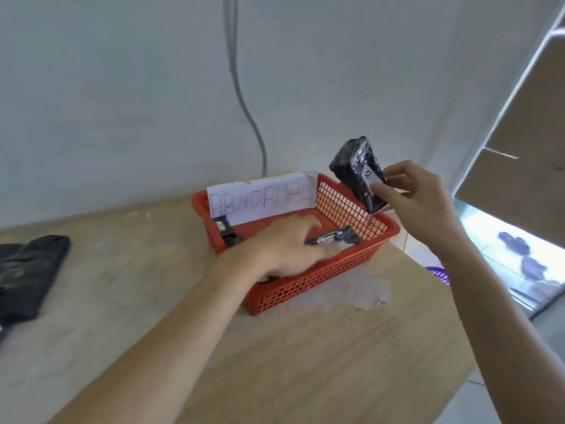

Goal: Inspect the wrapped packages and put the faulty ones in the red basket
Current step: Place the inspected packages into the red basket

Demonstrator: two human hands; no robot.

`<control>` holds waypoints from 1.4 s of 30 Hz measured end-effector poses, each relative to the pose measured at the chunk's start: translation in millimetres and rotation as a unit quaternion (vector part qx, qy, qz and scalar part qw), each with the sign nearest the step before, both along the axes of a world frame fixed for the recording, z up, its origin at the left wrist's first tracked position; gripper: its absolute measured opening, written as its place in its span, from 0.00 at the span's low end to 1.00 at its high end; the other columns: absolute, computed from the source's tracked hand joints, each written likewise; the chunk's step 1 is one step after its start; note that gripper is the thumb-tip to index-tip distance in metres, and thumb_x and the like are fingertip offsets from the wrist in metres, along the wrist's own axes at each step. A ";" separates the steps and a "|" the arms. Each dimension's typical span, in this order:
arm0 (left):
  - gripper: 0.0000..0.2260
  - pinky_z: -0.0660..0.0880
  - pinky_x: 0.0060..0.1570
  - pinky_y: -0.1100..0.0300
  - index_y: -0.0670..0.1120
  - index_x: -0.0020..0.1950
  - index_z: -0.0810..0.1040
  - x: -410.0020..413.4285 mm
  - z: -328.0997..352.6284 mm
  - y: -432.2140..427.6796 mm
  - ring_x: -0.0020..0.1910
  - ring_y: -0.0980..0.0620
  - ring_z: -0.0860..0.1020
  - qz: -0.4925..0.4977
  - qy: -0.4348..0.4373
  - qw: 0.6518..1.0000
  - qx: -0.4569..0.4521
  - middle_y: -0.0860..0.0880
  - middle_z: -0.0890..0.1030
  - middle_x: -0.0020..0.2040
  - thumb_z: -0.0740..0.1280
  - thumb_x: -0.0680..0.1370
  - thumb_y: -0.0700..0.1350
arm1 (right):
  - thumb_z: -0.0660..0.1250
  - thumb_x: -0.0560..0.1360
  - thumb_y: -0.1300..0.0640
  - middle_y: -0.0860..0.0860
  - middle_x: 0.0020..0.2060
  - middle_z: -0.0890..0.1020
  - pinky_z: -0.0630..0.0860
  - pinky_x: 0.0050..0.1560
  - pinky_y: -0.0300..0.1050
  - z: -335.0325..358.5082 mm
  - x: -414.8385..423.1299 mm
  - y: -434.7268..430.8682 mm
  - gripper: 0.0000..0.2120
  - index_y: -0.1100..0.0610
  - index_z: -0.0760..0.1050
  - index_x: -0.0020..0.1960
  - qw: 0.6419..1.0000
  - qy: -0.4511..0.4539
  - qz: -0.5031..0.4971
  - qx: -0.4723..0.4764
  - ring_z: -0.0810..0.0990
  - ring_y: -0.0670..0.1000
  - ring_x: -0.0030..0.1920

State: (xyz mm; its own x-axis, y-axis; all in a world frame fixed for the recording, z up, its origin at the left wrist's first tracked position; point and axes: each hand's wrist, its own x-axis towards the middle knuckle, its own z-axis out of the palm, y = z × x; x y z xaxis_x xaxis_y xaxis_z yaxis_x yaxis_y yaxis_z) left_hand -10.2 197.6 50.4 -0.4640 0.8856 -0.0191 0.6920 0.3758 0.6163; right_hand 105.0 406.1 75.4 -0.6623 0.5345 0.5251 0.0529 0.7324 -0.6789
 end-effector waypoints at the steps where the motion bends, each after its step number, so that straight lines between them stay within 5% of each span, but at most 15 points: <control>1: 0.26 0.74 0.68 0.48 0.56 0.73 0.74 -0.2 -6.2 10.2 0.68 0.48 0.77 -0.018 0.010 0.999 -0.045 0.55 0.78 0.68 0.65 0.80 0.69 | 0.76 0.79 0.52 0.44 0.48 0.87 0.83 0.58 0.62 0.0 -4.4 8.9 0.07 0.42 0.79 0.48 1.000 -0.019 -0.016 0.001 0.87 0.49 0.52; 3: 0.40 0.60 0.81 0.38 0.60 0.84 0.60 0.6 -13.8 23.4 0.83 0.42 0.61 -0.033 0.027 0.990 -0.133 0.50 0.62 0.84 0.61 0.76 0.76 | 0.76 0.79 0.51 0.46 0.48 0.87 0.83 0.53 0.53 -1.2 -17.6 23.4 0.05 0.48 0.80 0.50 0.998 -0.054 -0.043 0.013 0.87 0.49 0.49; 5: 0.47 0.49 0.83 0.38 0.60 0.87 0.48 2.3 -18.9 29.5 0.87 0.46 0.47 -0.038 0.015 0.984 -0.174 0.54 0.46 0.88 0.59 0.75 0.78 | 0.75 0.79 0.51 0.46 0.48 0.87 0.84 0.49 0.49 -2.4 -33.8 33.4 0.07 0.52 0.81 0.51 0.994 -0.092 -0.043 0.029 0.87 0.48 0.47; 12: 0.44 0.62 0.79 0.43 0.55 0.87 0.53 1.0 -20.3 31.0 0.83 0.49 0.58 -0.021 0.009 0.981 -0.191 0.57 0.56 0.85 0.61 0.78 0.75 | 0.76 0.79 0.50 0.54 0.41 0.86 0.84 0.47 0.55 -10.0 -72.9 55.6 0.12 0.61 0.82 0.49 0.960 -0.238 -0.022 0.145 0.85 0.55 0.42; 16: 0.44 0.67 0.76 0.43 0.56 0.86 0.53 0.6 -20.9 31.2 0.80 0.50 0.64 -0.021 0.000 0.980 -0.198 0.57 0.60 0.82 0.60 0.77 0.76 | 0.78 0.77 0.52 0.53 0.38 0.83 0.81 0.40 0.48 -8.2 -79.3 60.4 0.13 0.59 0.79 0.42 0.927 -0.309 -0.017 0.210 0.83 0.54 0.39; 22: 0.39 0.73 0.66 0.47 0.55 0.79 0.62 5.7 -21.2 32.5 0.69 0.51 0.74 0.006 0.057 0.977 -0.208 0.57 0.69 0.74 0.58 0.76 0.78 | 0.81 0.74 0.55 0.53 0.36 0.77 0.83 0.43 0.54 -13.7 -85.0 49.8 0.19 0.56 0.70 0.37 0.879 -0.385 -0.021 0.281 0.81 0.56 0.40; 28: 0.36 0.73 0.63 0.49 0.56 0.75 0.66 7.5 -22.1 31.3 0.63 0.53 0.74 0.018 0.056 0.977 -0.205 0.59 0.71 0.71 0.58 0.75 0.78 | 0.80 0.75 0.55 0.47 0.22 0.80 0.72 0.26 0.36 0.7 -82.3 58.0 0.19 0.57 0.75 0.33 0.841 -0.492 0.015 0.224 0.80 0.45 0.26; 32: 0.33 0.73 0.59 0.50 0.58 0.71 0.68 7.8 -22.7 30.8 0.60 0.52 0.75 0.029 0.062 0.976 -0.207 0.59 0.73 0.66 0.58 0.75 0.79 | 0.80 0.75 0.55 0.56 0.39 0.87 0.85 0.41 0.46 -2.1 -83.8 55.9 0.13 0.62 0.81 0.42 0.809 -0.536 0.027 0.240 0.88 0.54 0.36; 35: 0.33 0.72 0.57 0.50 0.58 0.68 0.69 7.8 -23.5 30.4 0.58 0.52 0.75 0.035 0.066 0.976 -0.203 0.59 0.74 0.64 0.58 0.74 0.79 | 0.81 0.74 0.57 0.52 0.39 0.80 0.86 0.50 0.52 -10.0 -88.1 46.4 0.17 0.59 0.72 0.40 0.786 -0.546 0.036 0.287 0.86 0.56 0.42; 40: 0.32 0.72 0.56 0.51 0.58 0.67 0.69 6.6 -23.2 29.5 0.58 0.53 0.75 0.032 0.048 0.979 -0.195 0.58 0.73 0.63 0.58 0.74 0.79 | 0.85 0.69 0.55 0.50 0.38 0.74 0.80 0.48 0.50 -4.9 -92.2 29.1 0.21 0.57 0.72 0.44 0.767 -0.485 0.003 0.421 0.79 0.53 0.44; 42: 0.32 0.72 0.55 0.52 0.58 0.68 0.69 6.4 -22.5 29.0 0.58 0.53 0.75 0.033 0.047 0.980 -0.192 0.58 0.73 0.62 0.58 0.74 0.79 | 0.83 0.71 0.57 0.50 0.44 0.82 0.81 0.47 0.49 -0.5 -89.6 32.2 0.12 0.57 0.82 0.48 0.795 -0.463 0.032 0.390 0.83 0.53 0.45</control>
